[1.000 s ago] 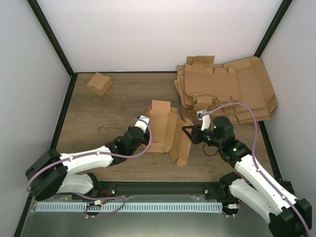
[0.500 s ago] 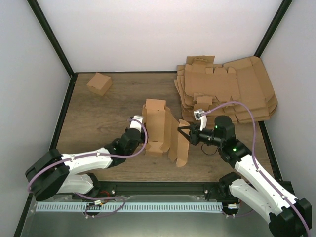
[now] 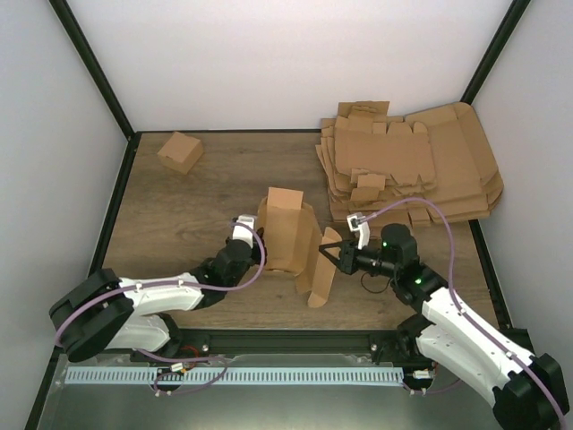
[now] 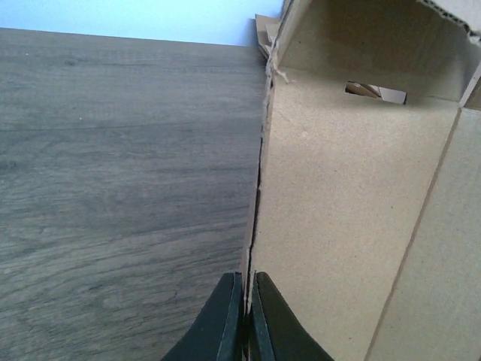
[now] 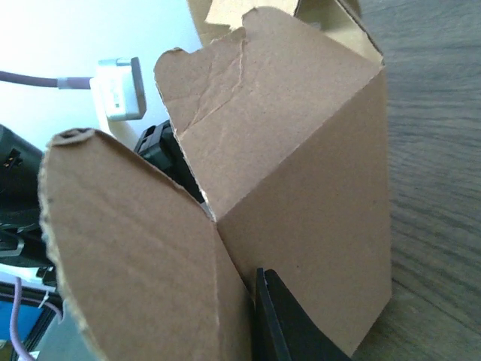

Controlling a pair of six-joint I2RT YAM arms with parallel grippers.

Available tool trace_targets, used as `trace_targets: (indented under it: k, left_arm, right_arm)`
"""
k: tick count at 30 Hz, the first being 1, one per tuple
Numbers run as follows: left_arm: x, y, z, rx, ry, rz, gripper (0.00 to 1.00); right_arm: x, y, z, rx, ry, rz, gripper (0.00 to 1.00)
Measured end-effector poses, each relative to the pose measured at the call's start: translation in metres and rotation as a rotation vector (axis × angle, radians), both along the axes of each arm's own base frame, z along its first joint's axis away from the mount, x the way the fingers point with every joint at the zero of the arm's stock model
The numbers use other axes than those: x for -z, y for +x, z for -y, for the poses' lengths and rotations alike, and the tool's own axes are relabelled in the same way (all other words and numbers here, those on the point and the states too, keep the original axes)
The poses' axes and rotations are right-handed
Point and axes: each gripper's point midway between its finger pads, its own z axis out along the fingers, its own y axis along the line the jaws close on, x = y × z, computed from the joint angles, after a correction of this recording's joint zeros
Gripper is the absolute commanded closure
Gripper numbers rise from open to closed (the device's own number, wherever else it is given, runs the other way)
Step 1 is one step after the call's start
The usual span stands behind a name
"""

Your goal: Fold the paper box

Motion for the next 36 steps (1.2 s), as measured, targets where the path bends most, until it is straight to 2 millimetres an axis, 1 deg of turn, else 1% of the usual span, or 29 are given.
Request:
trace_targets:
  k: [4,7,9,10,13,14,15,18,19,23,25,29,36]
  left_arm:
    - [0.003,-0.003,-0.001,0.006,-0.023,0.0,0.96]
    - [0.004,-0.005,-0.003,0.009,-0.036,0.003,0.96]
    - [0.005,-0.007,-0.003,0.018,-0.043,0.0,0.96]
    - [0.006,-0.008,-0.004,0.021,-0.045,-0.001,0.96]
    - [0.007,-0.01,-0.004,0.026,-0.046,-0.002,0.96]
    - [0.007,-0.01,-0.004,0.031,-0.045,-0.002,0.96]
    - [0.008,-0.01,-0.003,0.035,-0.042,-0.002,0.96]
    - [0.007,-0.011,-0.002,0.051,-0.031,0.003,0.96]
    - [0.006,-0.012,-0.001,0.058,-0.026,0.008,0.96]
    - [0.004,-0.013,0.0,0.075,-0.011,0.02,0.96]
    - [0.002,-0.012,0.0,0.077,-0.01,0.024,0.96]
    - [-0.003,-0.012,0.001,0.078,-0.019,0.035,0.96]
    - [-0.025,-0.005,0.008,0.068,-0.054,0.071,0.96]
  right_arm:
    - [-0.002,-0.009,-0.01,-0.029,0.005,0.003,0.87]
    - [-0.002,-0.013,-0.015,-0.04,0.006,-0.002,0.81]
    - [0.003,-0.018,-0.018,-0.046,-0.004,-0.018,0.75]
    - [0.008,-0.02,-0.018,-0.045,-0.014,-0.029,0.7]
    - [0.026,-0.023,-0.017,-0.03,-0.056,-0.074,0.6]
    - [0.031,-0.023,-0.015,-0.016,-0.071,-0.088,0.57]
    - [0.035,-0.022,-0.013,-0.002,-0.085,-0.097,0.57]
    - [0.042,-0.017,-0.008,0.042,-0.117,-0.105,0.58]
    - [0.043,-0.016,-0.006,0.051,-0.124,-0.107,0.59]
    - [0.05,-0.012,-0.004,0.073,-0.148,-0.115,0.73]
    - [0.052,-0.012,-0.006,0.068,-0.15,-0.118,0.75]
    - [0.042,-0.015,-0.016,0.025,-0.111,-0.095,0.76]
    - [0.022,-0.021,-0.03,-0.061,-0.045,-0.043,0.77]
